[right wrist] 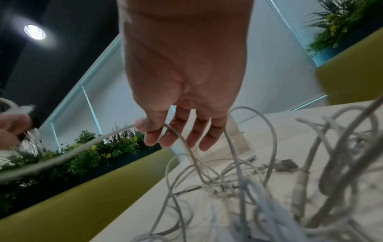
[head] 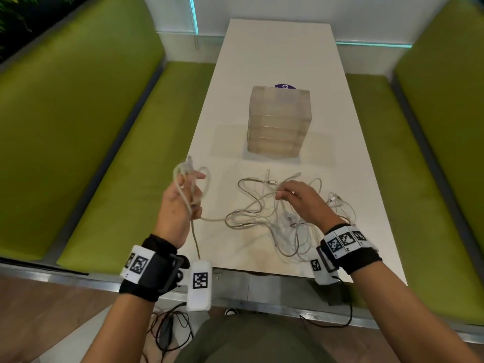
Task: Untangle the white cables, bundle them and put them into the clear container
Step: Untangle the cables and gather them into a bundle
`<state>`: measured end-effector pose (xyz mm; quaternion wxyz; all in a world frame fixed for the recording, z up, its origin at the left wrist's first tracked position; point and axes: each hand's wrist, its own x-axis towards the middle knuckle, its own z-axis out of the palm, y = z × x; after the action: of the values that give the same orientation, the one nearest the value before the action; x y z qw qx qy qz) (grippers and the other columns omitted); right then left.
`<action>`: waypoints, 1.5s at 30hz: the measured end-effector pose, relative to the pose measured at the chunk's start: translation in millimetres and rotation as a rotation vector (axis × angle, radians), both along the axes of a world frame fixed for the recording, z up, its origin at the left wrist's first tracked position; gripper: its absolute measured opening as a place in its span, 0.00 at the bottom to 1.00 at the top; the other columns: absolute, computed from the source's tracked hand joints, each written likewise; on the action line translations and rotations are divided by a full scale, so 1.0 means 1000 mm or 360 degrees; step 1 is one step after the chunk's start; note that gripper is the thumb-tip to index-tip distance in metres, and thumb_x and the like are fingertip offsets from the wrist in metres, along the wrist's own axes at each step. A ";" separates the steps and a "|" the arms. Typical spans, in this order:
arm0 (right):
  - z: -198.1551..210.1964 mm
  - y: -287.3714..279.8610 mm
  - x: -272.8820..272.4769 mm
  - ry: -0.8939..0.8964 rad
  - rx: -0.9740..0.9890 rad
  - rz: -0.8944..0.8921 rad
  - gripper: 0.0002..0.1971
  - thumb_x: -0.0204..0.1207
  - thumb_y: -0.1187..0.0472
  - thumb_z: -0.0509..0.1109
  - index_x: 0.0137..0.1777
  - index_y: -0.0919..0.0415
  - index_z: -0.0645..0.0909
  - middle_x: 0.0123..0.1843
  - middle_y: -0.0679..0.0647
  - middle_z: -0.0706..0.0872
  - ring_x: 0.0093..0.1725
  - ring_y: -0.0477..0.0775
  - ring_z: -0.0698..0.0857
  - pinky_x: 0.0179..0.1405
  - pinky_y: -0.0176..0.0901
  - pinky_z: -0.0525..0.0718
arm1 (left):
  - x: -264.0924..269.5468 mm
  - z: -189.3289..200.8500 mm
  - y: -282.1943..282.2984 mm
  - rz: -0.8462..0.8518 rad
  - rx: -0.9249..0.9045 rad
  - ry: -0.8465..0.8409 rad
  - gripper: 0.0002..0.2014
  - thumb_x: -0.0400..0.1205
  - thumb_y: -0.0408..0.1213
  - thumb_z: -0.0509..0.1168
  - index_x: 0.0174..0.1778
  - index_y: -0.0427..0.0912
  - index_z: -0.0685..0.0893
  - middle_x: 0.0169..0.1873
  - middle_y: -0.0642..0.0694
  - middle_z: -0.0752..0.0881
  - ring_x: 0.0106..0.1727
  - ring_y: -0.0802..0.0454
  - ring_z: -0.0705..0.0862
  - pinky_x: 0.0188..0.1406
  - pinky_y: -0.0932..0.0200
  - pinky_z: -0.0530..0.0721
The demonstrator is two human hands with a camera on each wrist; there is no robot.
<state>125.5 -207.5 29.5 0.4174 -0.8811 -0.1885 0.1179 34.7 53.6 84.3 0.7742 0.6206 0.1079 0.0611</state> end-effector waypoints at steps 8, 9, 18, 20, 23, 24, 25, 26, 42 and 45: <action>0.018 0.030 -0.024 -0.0036 0.0343 0.0051 0.04 0.77 0.62 0.71 0.45 0.58 0.88 0.40 0.48 0.85 0.45 0.49 0.83 0.48 0.38 0.77 | 0.004 -0.030 -0.064 -0.0650 0.0662 0.0305 0.11 0.87 0.37 0.58 0.47 0.40 0.84 0.28 0.55 0.77 0.29 0.58 0.72 0.30 0.59 0.68; 0.018 0.029 -0.025 -0.0015 0.0381 0.0025 0.04 0.77 0.62 0.71 0.45 0.59 0.88 0.42 0.51 0.86 0.46 0.52 0.83 0.48 0.40 0.78 | 0.003 -0.029 -0.067 -0.0658 0.0651 0.0309 0.11 0.87 0.37 0.58 0.44 0.39 0.83 0.26 0.58 0.78 0.28 0.60 0.73 0.32 0.60 0.69; -0.010 0.013 -0.008 -0.0206 -0.0225 0.0074 0.06 0.79 0.63 0.69 0.43 0.64 0.85 0.34 0.38 0.75 0.37 0.37 0.73 0.36 0.36 0.67 | -0.006 0.002 -0.055 -0.0439 0.0471 0.0110 0.11 0.87 0.37 0.57 0.39 0.42 0.76 0.23 0.56 0.70 0.23 0.61 0.67 0.22 0.69 0.67; -0.017 0.008 0.000 -0.0148 -0.0307 -0.0019 0.06 0.79 0.63 0.68 0.44 0.63 0.85 0.38 0.45 0.78 0.41 0.45 0.76 0.40 0.40 0.66 | -0.008 0.012 -0.049 -0.0326 0.0366 0.0100 0.11 0.88 0.36 0.55 0.39 0.42 0.76 0.24 0.55 0.70 0.22 0.65 0.67 0.22 0.71 0.67; -0.026 -0.003 0.010 -0.0094 -0.0268 -0.0091 0.06 0.79 0.64 0.68 0.47 0.63 0.87 0.44 0.56 0.84 0.48 0.55 0.81 0.44 0.44 0.72 | -0.011 0.024 -0.036 -0.0170 0.0306 0.0033 0.12 0.88 0.36 0.54 0.39 0.44 0.77 0.28 0.52 0.71 0.23 0.64 0.68 0.23 0.68 0.65; -0.028 -0.007 0.012 -0.0079 -0.0251 -0.0110 0.06 0.78 0.64 0.69 0.47 0.63 0.88 0.45 0.57 0.85 0.49 0.57 0.82 0.46 0.43 0.73 | -0.011 0.028 -0.032 -0.0132 0.0278 0.0014 0.12 0.88 0.36 0.54 0.39 0.44 0.77 0.30 0.50 0.72 0.24 0.63 0.68 0.23 0.67 0.64; -0.028 -0.010 0.014 -0.0063 -0.0251 -0.0130 0.06 0.78 0.64 0.69 0.48 0.63 0.88 0.45 0.58 0.85 0.49 0.58 0.83 0.46 0.42 0.72 | -0.012 0.030 -0.028 -0.0096 0.0239 0.0006 0.11 0.88 0.36 0.54 0.40 0.44 0.77 0.31 0.50 0.71 0.24 0.63 0.68 0.23 0.67 0.64; -0.028 -0.013 0.017 -0.0056 -0.0254 -0.0145 0.06 0.78 0.64 0.69 0.49 0.63 0.88 0.45 0.58 0.85 0.49 0.58 0.82 0.46 0.42 0.71 | -0.012 0.033 -0.023 -0.0063 0.0202 0.0000 0.11 0.87 0.36 0.54 0.40 0.44 0.77 0.31 0.50 0.71 0.24 0.63 0.68 0.23 0.68 0.64; 0.035 0.000 -0.023 -0.0258 -0.0432 0.0051 0.05 0.75 0.60 0.73 0.49 0.54 0.87 0.44 0.47 0.85 0.49 0.47 0.78 0.44 0.39 0.74 | -0.011 -0.016 -0.036 -0.0626 0.0937 0.0205 0.13 0.86 0.32 0.55 0.37 0.46 0.80 0.27 0.58 0.79 0.31 0.53 0.71 0.33 0.56 0.68; 0.022 -0.012 -0.011 -0.0168 -0.0707 -0.0228 0.04 0.80 0.60 0.67 0.50 0.59 0.82 0.49 0.54 0.82 0.50 0.57 0.82 0.44 0.48 0.76 | -0.011 -0.015 -0.039 -0.0643 0.0893 0.0155 0.12 0.85 0.38 0.55 0.37 0.46 0.79 0.31 0.51 0.76 0.33 0.51 0.70 0.35 0.53 0.67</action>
<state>114.6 -219.2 51.1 0.2101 -0.9674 -0.1165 0.0804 24.0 14.8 68.8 0.5638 0.8203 -0.0012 -0.0958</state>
